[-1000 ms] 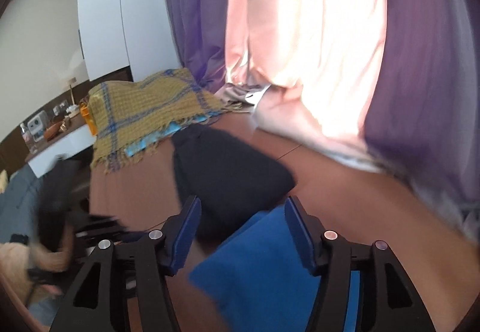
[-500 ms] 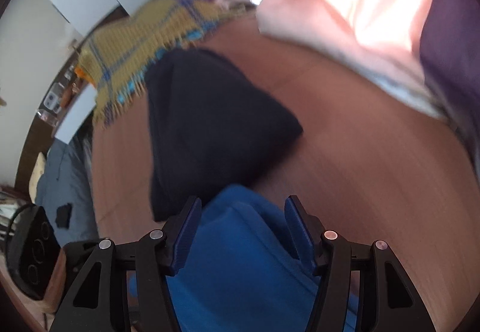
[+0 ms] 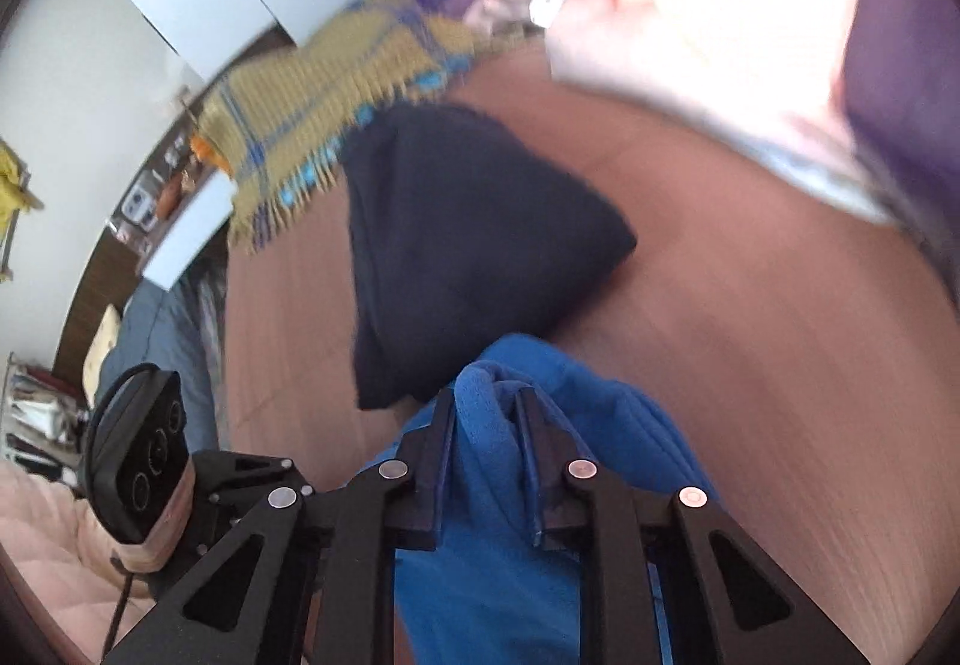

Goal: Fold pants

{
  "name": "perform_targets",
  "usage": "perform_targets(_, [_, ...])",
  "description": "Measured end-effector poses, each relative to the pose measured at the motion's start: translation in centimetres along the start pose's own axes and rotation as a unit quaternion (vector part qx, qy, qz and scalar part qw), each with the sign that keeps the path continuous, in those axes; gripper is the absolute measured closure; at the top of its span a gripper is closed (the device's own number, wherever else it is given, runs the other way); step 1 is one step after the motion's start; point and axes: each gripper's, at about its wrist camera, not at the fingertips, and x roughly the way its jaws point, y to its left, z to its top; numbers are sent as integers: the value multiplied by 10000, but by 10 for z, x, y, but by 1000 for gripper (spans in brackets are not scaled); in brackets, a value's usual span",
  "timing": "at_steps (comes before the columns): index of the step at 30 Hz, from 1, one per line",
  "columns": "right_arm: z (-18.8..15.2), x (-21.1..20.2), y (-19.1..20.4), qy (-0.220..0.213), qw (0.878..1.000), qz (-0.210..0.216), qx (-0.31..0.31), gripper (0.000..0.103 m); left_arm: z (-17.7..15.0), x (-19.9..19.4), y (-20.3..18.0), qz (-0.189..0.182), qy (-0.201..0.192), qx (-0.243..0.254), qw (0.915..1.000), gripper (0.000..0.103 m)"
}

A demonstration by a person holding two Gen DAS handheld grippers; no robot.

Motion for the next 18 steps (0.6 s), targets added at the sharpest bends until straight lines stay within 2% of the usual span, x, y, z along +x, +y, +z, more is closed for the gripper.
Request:
perform_targets(2, [4,-14,3,-197,9997,-64,-138,83,6,-3,0,67,-154,-22,9999,76])
perform_targets(5, [16,-12,7,-332,9988,-159,-311,83,8,8,13,165,-94,-219,9996,76])
perform_targets(10, [30,34,-6,-99,9997,-122,-167,83,-2,25,38,208,89,-715,9972,76])
perform_targets(14, [31,59,-16,-66,9999,-104,-10,83,-5,26,40,217,103,-775,9967,73])
perform_targets(17, [32,68,-26,0,9997,-132,193,77,-7,23,43,214,153,-774,9966,71])
perform_targets(18, [32,65,-29,-45,9994,-204,293,69,-7,22,43,234,180,-762,9967,70])
